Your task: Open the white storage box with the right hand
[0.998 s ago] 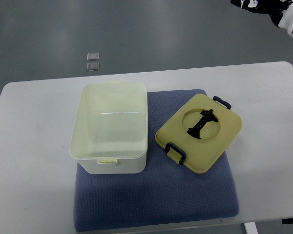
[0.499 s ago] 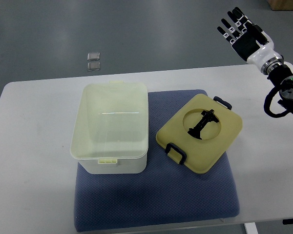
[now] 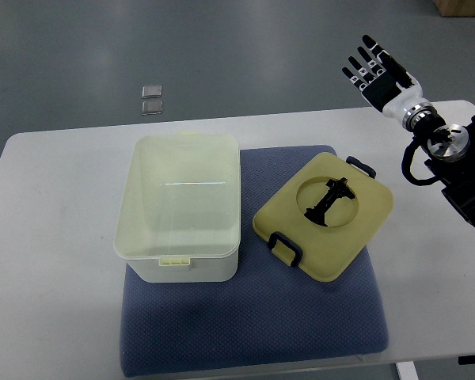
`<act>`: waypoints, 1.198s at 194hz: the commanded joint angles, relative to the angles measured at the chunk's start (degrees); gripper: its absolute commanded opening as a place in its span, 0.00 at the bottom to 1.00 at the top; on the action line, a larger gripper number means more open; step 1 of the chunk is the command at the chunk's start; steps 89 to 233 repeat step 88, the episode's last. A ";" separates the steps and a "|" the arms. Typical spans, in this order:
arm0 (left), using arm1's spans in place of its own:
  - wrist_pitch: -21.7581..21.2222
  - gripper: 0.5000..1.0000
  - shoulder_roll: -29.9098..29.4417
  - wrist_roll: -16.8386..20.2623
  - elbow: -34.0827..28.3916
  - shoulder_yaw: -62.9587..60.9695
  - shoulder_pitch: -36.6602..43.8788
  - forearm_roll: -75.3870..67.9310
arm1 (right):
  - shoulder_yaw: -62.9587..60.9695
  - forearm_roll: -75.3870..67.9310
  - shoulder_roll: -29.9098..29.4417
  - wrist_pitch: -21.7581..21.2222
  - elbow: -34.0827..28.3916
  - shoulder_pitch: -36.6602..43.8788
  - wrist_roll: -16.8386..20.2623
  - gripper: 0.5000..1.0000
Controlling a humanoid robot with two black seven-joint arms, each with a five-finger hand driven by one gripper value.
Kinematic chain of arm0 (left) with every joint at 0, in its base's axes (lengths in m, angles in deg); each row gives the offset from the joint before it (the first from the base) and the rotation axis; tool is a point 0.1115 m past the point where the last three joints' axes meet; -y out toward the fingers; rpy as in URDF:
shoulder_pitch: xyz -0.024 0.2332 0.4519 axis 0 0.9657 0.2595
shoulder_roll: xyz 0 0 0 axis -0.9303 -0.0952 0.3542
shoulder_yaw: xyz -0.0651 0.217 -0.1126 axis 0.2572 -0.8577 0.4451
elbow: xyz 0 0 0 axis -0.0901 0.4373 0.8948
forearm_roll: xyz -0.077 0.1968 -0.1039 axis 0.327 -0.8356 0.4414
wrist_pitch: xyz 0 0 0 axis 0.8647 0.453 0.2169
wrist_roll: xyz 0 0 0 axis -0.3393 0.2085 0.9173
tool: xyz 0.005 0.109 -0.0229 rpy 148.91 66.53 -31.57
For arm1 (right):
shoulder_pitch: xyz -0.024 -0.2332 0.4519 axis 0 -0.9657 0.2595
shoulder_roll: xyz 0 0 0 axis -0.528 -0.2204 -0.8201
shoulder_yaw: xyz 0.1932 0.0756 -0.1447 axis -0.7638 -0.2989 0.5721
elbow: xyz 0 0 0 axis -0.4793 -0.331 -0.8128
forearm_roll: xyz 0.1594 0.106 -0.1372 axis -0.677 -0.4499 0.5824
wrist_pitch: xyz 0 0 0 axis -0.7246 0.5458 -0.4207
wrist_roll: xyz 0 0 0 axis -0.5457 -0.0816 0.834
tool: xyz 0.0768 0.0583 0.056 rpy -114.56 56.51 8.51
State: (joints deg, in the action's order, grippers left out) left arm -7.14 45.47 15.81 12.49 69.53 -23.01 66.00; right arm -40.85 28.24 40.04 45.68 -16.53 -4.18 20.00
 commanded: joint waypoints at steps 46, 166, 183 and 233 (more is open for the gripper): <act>0.00 1.00 0.00 -0.02 0.10 0.04 0.00 -0.04 | -0.19 -0.10 -0.41 -0.32 0.00 -0.51 -10.25 0.87; 0.00 1.00 0.00 -0.02 0.10 0.04 0.00 0.05 | -0.28 -0.19 -2.26 -0.67 0.00 -1.39 -12.45 0.87; 0.00 1.00 0.00 -0.02 0.10 0.04 0.00 0.05 | -0.28 -0.19 -2.26 -0.67 0.00 -1.39 -12.45 0.87; 0.00 1.00 0.00 -0.02 0.10 0.04 0.00 0.05 | -0.28 -0.19 -2.26 -0.67 0.00 -1.39 -12.45 0.87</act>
